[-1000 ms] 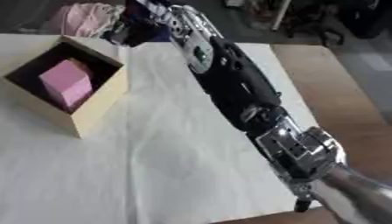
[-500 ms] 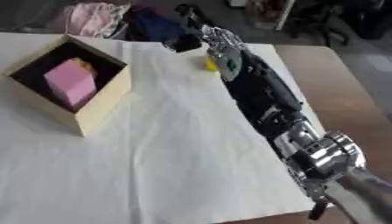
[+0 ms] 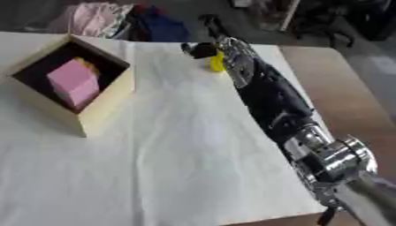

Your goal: Pick up objects on the table and place them in the box.

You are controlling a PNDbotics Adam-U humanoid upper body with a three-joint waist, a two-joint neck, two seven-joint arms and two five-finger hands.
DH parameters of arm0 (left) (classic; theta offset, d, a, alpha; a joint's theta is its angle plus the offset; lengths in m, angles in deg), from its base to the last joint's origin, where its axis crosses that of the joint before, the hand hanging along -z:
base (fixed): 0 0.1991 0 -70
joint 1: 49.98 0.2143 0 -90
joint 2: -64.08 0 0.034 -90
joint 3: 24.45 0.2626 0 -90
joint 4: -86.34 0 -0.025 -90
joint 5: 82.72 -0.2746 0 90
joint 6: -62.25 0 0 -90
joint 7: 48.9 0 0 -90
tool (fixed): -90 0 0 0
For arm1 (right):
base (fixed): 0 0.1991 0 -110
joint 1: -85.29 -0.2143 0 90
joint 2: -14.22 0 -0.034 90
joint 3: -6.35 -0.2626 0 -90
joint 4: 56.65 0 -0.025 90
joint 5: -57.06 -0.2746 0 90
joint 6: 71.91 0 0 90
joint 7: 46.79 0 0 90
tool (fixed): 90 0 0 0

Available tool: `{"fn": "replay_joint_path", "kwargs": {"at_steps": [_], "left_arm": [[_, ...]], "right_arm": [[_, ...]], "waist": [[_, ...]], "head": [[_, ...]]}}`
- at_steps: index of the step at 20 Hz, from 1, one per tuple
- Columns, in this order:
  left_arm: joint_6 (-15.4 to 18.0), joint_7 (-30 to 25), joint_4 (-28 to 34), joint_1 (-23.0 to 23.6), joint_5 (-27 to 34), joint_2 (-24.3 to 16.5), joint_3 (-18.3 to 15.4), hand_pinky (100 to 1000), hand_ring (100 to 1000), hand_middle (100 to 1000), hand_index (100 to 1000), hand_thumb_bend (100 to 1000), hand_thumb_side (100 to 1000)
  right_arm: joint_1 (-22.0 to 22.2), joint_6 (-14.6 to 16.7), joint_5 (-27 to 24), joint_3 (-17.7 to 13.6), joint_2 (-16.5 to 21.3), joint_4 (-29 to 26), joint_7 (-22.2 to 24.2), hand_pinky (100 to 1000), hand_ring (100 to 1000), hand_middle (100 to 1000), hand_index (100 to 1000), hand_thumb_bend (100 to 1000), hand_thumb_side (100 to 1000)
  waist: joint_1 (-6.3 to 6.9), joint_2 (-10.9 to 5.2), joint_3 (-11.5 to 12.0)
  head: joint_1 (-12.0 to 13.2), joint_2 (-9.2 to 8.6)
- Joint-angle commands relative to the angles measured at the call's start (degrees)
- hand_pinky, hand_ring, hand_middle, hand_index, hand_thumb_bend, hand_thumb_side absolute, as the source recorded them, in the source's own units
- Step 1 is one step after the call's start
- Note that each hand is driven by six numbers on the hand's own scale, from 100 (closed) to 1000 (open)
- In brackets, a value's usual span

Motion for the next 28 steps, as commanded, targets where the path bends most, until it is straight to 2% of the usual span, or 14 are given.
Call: {"fn": "replay_joint_path", "kwargs": {"at_steps": [1,10,28], "left_arm": [[0.07,0.18,1.37,-0.35,-0.17,-1.2,-0.53,771,634,835,811,685,421],[0.07,0.23,1.41,-0.48,-0.19,-1.24,-0.58,771,633,834,811,686,421],[0.11,0.28,1.5,-0.49,-0.29,-1.38,-0.64,771,632,833,811,686,422]], "right_arm": [[-0.58,-1.17,0.41,-0.72,2.53,0.58,-1.68,821,756,830,911,402,369],[0.61,-3.36,1.2,-0.95,3.0,2.36,-3.28,820,762,837,913,396,369],[2.27,-10.15,5.46,-1.7,3.36,5.06,-6.14,811,774,840,905,390,350]], "waist": [[-0.53,-0.56,0.04],[-0.54,-0.46,0.18],[-0.73,0.02,0.76]], "head": [[0.02,-0.2],[0.15,-0.08],[0.1,-0.09]]}}
